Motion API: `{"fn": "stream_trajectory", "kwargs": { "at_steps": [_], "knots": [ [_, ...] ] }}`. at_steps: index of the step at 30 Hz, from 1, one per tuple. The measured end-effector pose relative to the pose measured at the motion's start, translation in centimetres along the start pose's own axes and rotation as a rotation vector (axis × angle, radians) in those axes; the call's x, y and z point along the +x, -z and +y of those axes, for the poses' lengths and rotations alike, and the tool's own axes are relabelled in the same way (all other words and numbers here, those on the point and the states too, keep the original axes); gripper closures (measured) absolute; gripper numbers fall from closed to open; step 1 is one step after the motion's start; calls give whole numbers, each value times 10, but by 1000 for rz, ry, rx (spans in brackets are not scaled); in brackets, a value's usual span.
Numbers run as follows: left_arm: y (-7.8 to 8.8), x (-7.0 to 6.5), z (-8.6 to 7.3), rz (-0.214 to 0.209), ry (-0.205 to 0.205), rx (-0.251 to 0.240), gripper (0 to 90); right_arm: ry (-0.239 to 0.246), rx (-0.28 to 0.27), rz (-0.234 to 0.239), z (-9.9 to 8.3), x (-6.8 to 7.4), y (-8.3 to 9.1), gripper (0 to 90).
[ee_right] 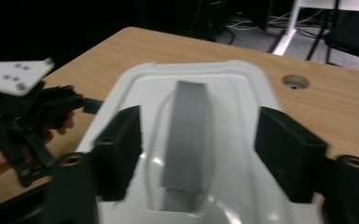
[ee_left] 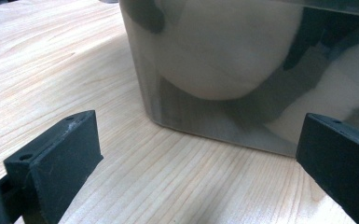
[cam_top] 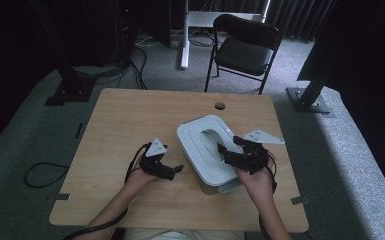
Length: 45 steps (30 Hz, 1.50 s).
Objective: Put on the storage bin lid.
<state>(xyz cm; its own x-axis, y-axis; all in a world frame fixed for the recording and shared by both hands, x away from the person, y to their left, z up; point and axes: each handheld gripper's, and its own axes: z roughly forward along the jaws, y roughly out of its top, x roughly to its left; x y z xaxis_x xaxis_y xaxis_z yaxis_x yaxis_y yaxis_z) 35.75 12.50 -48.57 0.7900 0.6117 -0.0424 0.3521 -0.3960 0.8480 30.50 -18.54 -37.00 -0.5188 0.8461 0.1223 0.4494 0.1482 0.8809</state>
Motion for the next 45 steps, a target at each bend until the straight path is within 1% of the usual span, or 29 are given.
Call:
{"fn": "stream_trajectory", "kwargs": {
  "at_steps": [2,4,5,6,7,9,10,11,12,13,14,15,16,17,19,21,22,25,27,29,34,36,38,40,41,43,44,45],
  "knots": [
    [0,0,0,0,3,-1,5,-21,-4,-19,2,-7,2,279],
    [0,0,0,3,2,1,5,-34,-11,-19,3,-14,4,249],
    [0,0,0,3,4,2,5,-35,-22,-28,3,-17,6,249],
    [-1,1,0,4,4,5,5,-36,-27,-24,4,-20,7,235],
    [-1,1,0,7,6,5,5,-39,-30,-14,4,-24,8,191],
    [-3,2,0,9,8,11,5,-49,-48,-18,5,-31,10,185],
    [-4,2,0,13,9,12,5,-34,-52,-23,4,-35,10,158],
    [-4,2,0,12,11,9,5,-15,-54,-62,4,-38,9,151],
    [-5,1,1,14,13,7,5,-3,-48,-124,3,-41,7,151],
    [-5,1,1,15,16,4,5,13,-35,-167,2,-46,5,134],
    [-6,1,2,12,19,2,5,27,-33,-181,1,-51,1,129],
    [-6,1,2,13,16,5,5,20,-25,-178,0,-57,-1,129],
    [-7,0,2,16,16,7,5,7,-35,-157,-1,-63,-4,128],
    [-8,0,3,15,17,3,5,-1,-36,-153,-3,-70,-7,127],
    [-9,0,3,16,17,2,5,-11,-32,-164,-6,-80,-13,127],
    [-10,0,3,18,23,-4,5,5,-43,-181,-9,-88,-19,127],
    [-11,1,2,19,26,-2,5,4,-39,-183,-11,-92,-22,127],
    [-12,1,1,18,32,-1,5,-10,-49,-190,-20,-106,-31,127],
    [-13,0,0,18,33,-1,5,-33,-42,-199,-27,-115,-37,127],
    [-13,0,-1,17,28,6,5,-42,-20,-216,-35,-122,-42,127],
    [-15,0,-1,18,35,5,5,-54,5,-237,-53,-133,-50,127],
    [-16,0,0,23,40,3,5,-59,17,-227,-61,-135,-54,127],
    [-17,1,0,20,44,0,5,-52,22,-219,-70,-134,-59,127],
    [-18,1,0,21,41,6,5,-46,52,-219,-78,-131,-64,127],
    [-18,1,0,21,40,7,5,-44,68,-205,-81,-129,-66,125],
    [-19,0,0,25,42,5,5,-42,73,-202,-83,-128,-67,124],
    [-20,0,0,22,45,7,5,-27,79,-208,-87,-125,-70,124],
    [-20,0,0,22,46,6,5,-22,79,-190,-90,-122,-72,124]
  ]
}}
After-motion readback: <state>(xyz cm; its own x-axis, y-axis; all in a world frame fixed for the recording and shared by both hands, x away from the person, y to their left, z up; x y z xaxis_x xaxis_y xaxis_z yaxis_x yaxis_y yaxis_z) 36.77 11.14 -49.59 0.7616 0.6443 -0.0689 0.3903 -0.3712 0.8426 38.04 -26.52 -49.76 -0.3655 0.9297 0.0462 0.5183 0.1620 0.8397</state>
